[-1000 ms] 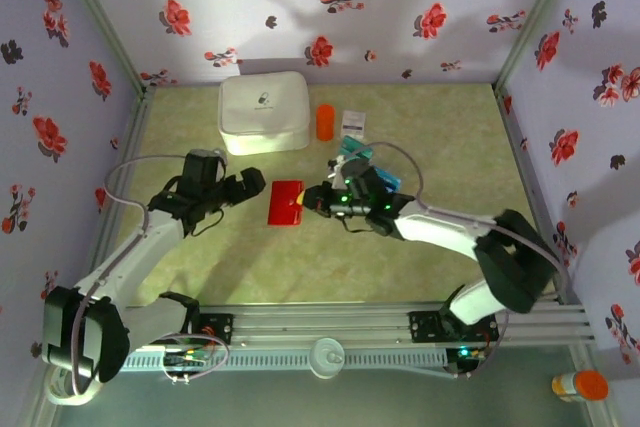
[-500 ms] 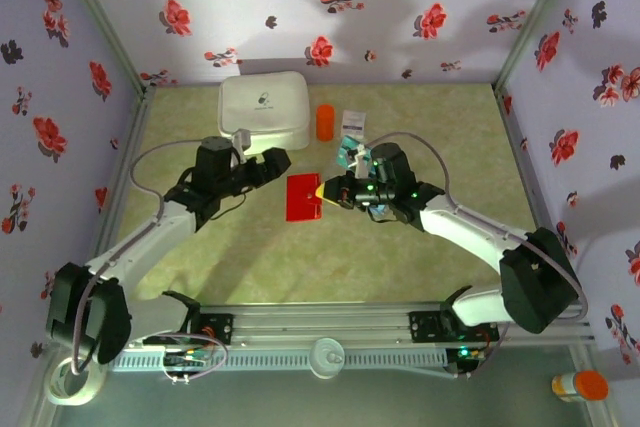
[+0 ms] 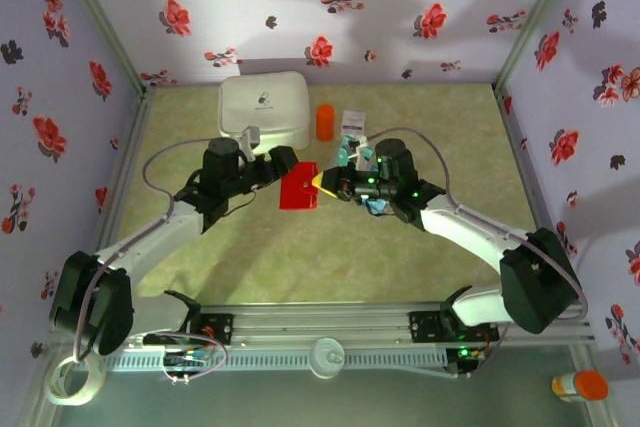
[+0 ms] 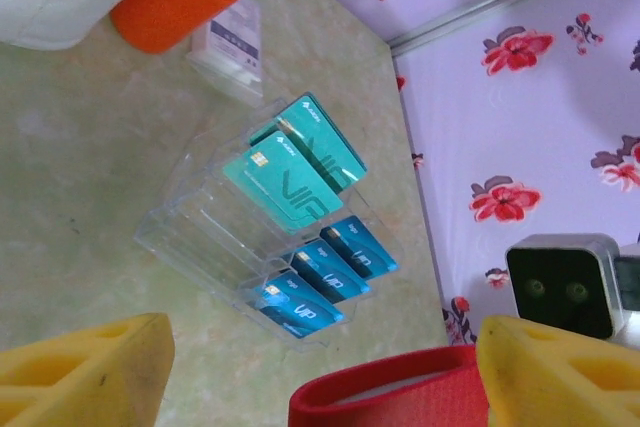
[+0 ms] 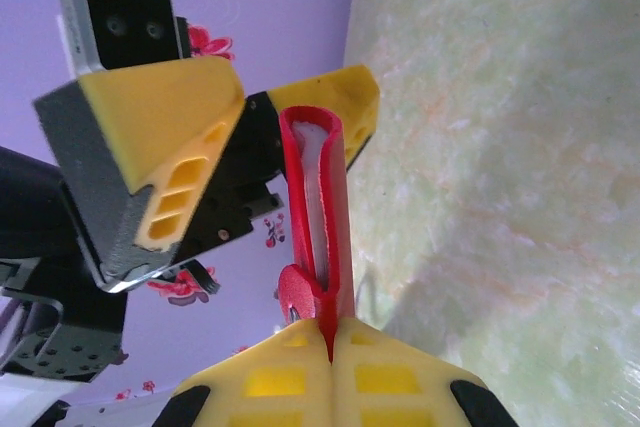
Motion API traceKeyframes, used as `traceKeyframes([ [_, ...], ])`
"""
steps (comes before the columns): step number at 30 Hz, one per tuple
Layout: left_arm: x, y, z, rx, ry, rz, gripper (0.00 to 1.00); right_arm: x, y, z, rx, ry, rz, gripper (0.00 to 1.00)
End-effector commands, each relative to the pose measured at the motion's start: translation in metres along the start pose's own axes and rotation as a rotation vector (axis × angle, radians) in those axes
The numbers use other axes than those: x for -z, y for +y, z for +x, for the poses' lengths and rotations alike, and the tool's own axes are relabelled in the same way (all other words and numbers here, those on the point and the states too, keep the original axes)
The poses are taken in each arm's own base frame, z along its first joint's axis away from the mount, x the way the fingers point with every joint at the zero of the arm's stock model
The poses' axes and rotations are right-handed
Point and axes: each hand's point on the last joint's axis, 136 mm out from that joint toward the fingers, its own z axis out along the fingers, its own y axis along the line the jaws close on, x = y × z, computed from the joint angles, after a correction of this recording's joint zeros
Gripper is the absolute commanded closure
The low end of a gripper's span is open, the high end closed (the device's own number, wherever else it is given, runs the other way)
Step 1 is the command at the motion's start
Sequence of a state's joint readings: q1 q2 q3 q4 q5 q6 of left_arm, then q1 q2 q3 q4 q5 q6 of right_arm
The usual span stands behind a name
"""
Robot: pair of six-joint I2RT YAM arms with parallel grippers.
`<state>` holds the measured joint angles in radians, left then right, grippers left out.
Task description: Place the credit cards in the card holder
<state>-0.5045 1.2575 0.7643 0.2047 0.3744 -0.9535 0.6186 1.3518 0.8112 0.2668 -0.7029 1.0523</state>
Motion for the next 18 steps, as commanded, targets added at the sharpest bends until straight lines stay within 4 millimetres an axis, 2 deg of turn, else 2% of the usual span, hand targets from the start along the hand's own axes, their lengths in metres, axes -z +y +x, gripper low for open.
traceKeyframes([
  [1,-0.001,-0.015,0.001,0.012,-0.004,0.090,0.26,0.003,0.025,-0.013,0.028,-0.032,-0.081,1.00],
  [11,0.003,-0.026,-0.003,0.006,-0.027,0.144,0.51,-0.002,0.013,-0.013,-0.004,-0.036,-0.078,1.00],
  [16,0.003,-0.026,-0.003,0.006,-0.030,0.151,0.71,-0.003,0.008,-0.013,-0.012,-0.040,-0.068,1.00],
  [18,0.002,-0.024,-0.002,0.010,-0.029,0.151,0.83,-0.004,0.006,-0.014,-0.017,-0.042,-0.064,1.00],
])
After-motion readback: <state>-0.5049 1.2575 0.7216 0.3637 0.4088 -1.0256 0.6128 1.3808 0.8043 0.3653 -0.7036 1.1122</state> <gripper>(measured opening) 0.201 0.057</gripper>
